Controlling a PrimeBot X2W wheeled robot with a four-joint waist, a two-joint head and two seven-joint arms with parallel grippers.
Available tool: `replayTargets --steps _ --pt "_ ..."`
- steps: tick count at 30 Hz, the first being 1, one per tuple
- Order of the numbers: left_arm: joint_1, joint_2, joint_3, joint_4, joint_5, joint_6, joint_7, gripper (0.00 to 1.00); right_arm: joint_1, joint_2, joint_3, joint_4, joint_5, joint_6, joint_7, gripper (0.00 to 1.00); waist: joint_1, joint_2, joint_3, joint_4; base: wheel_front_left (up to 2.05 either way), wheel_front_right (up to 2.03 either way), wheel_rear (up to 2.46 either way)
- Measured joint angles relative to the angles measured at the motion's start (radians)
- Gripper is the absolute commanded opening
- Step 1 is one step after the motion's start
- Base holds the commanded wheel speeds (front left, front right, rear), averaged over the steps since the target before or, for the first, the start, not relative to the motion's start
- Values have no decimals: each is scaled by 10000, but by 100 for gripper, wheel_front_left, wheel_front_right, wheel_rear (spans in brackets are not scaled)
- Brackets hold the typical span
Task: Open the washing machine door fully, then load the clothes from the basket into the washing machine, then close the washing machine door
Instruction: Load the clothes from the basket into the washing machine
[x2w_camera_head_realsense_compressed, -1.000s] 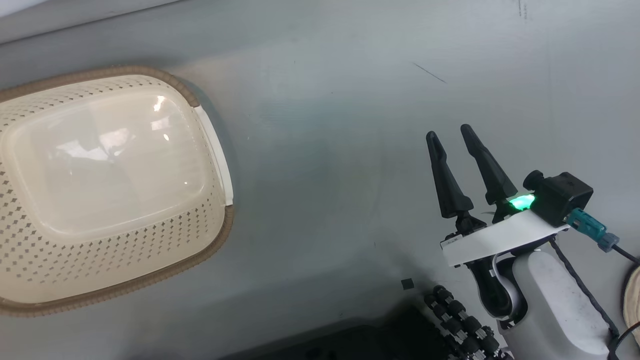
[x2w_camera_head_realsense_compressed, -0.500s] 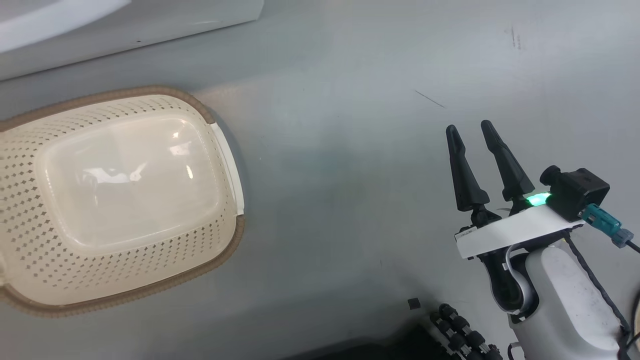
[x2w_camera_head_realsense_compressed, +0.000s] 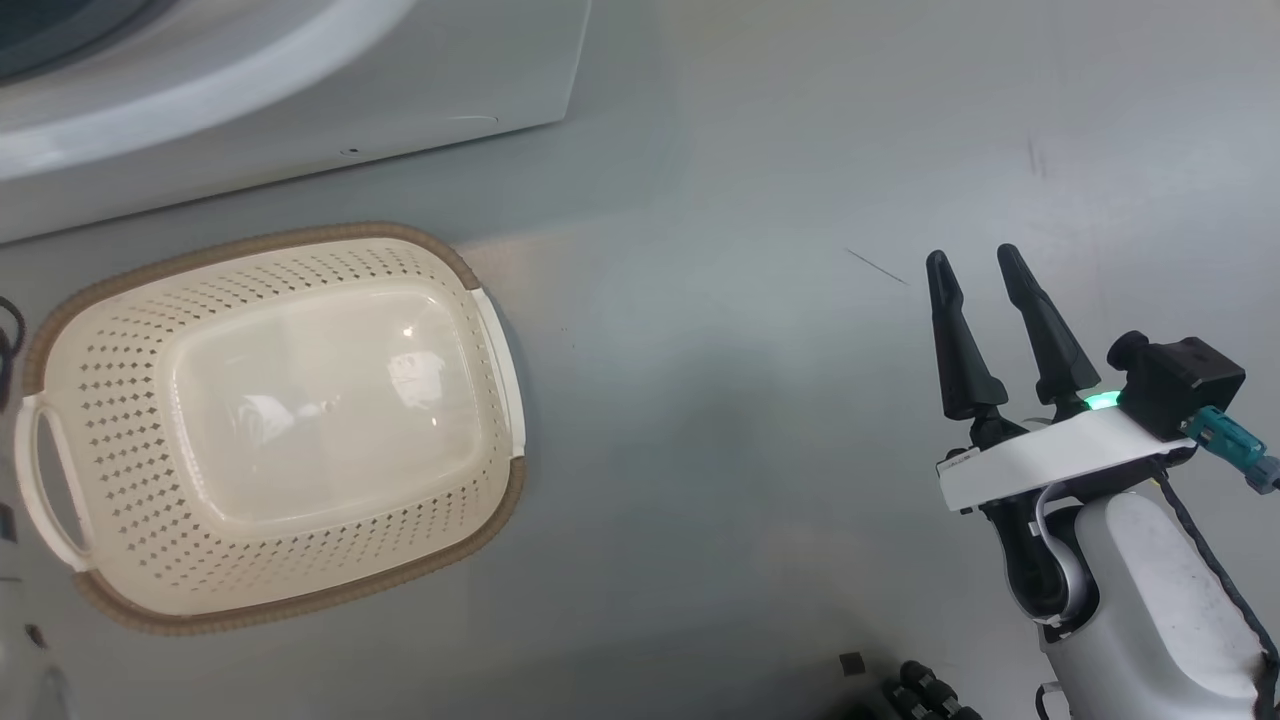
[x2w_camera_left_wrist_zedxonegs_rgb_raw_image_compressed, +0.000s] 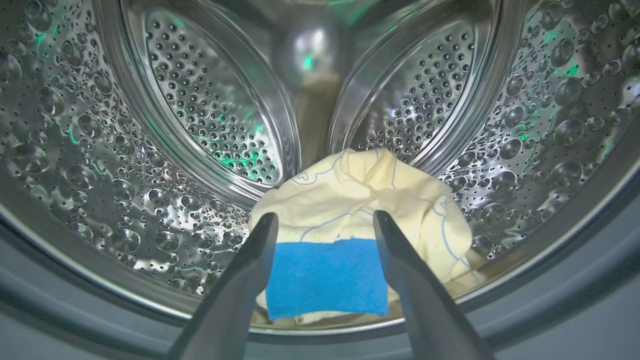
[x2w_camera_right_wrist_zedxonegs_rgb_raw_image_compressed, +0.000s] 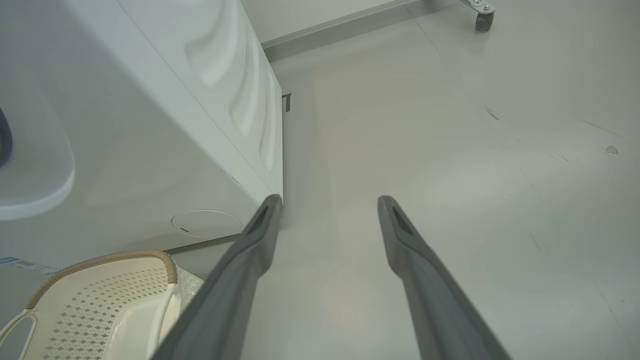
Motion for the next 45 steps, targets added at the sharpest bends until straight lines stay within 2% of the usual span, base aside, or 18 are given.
replayTargets --steps 5,15,25,45 --pt "921 -180 113 -138 -15 4 -261 100 48 2 -8 82 -96 0 0 100 0 0 -470 126 0 0 0" --pt "2962 -673 226 -508 6 280 -343 100 365 8 -79 284 -244 0 0 100 0 0 -1451 286 0 0 0" --pt "4974 -1369 345 -1766 253 416 -349 100 932 4 -318 428 -362 0 0 100 -1 0 -2734 442 0 0 0" --pt "8964 -2023 616 -3369 876 458 -345 100 2300 23 -349 627 -685 -33 0 100 -1 0 -5303 737 0 0 0"
